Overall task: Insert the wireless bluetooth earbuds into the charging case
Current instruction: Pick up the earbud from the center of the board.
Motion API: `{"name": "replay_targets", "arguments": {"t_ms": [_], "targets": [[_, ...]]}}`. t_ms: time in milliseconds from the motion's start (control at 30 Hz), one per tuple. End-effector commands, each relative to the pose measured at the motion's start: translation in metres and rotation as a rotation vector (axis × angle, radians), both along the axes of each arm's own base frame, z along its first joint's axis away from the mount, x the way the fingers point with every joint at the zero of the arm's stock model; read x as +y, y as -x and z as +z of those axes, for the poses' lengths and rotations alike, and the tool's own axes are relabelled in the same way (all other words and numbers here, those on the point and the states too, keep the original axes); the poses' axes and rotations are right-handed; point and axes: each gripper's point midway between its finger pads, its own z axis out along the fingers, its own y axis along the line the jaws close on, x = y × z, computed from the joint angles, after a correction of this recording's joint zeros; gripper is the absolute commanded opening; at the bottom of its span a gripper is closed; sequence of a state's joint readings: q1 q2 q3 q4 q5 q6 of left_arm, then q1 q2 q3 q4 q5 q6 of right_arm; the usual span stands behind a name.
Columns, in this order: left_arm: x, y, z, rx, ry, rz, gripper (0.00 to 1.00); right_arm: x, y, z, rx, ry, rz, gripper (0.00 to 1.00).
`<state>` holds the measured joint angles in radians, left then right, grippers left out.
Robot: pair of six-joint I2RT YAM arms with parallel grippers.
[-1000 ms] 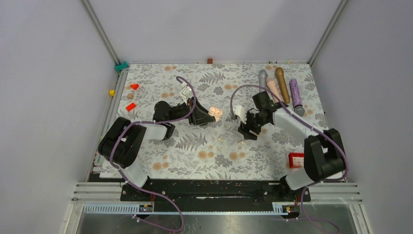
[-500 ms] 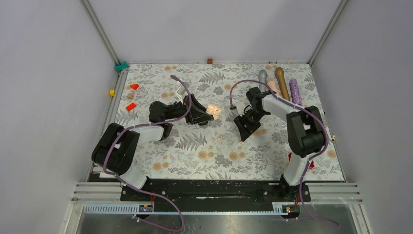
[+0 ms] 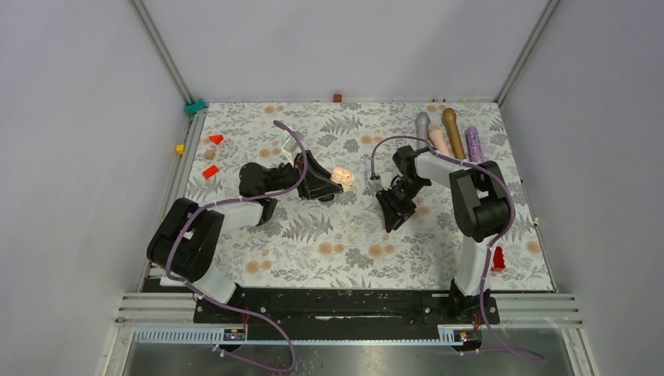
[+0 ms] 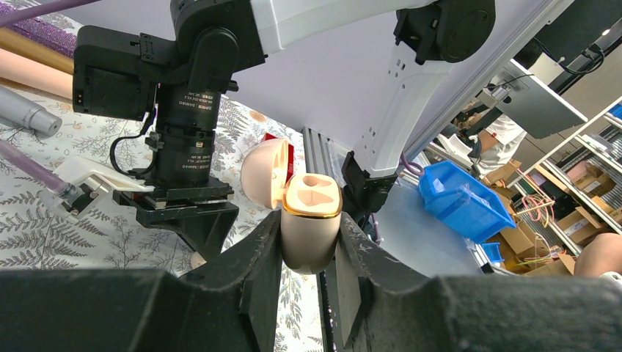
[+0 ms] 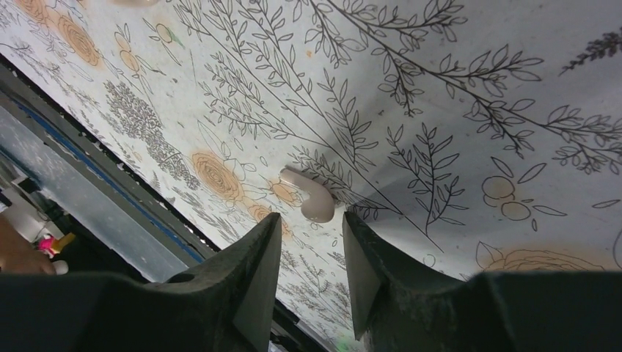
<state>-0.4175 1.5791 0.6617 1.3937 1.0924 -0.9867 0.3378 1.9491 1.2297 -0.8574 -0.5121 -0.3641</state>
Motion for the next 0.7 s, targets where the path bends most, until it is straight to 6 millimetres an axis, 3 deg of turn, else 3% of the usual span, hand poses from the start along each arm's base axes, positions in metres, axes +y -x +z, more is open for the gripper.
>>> {"name": "replay_targets", "arguments": {"t_ms": [0,500,667], "targets": [[0.003,0.004,0.021,-0.120,0.039,-0.001,0.00,0.004,-0.004,-0.001,0.024,-0.007,-0.037,0.43],[0.002,0.002,0.016,-0.103,0.034,-0.001,0.00,0.008,-0.020,0.009,-0.087,-0.048,-0.061,0.20],[0.001,-0.001,0.013,-0.093,0.032,0.004,0.00,0.010,-0.025,0.029,-0.157,-0.082,-0.048,0.16]]}}
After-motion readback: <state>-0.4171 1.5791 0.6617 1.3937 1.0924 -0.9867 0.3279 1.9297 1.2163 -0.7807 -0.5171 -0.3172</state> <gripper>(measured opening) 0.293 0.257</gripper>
